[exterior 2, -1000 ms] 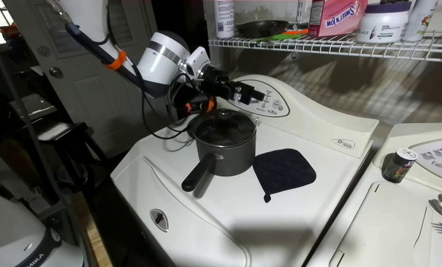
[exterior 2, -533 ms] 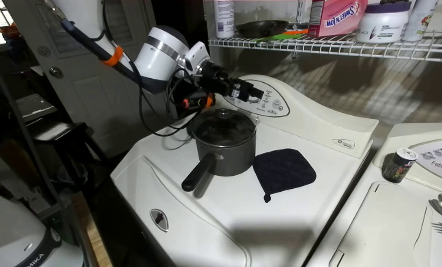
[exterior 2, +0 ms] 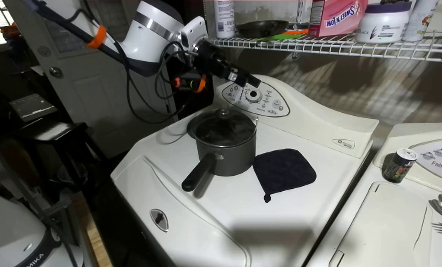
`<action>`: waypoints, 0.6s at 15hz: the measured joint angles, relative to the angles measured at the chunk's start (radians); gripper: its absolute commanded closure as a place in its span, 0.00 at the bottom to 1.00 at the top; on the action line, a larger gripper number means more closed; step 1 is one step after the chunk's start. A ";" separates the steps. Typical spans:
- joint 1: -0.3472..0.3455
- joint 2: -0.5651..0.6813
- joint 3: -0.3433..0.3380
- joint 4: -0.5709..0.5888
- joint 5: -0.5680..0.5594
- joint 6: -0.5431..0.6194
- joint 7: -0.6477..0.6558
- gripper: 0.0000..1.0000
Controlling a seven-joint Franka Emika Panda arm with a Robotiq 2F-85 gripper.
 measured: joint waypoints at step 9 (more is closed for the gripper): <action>-0.053 -0.208 -0.125 -0.020 0.351 0.274 -0.491 0.00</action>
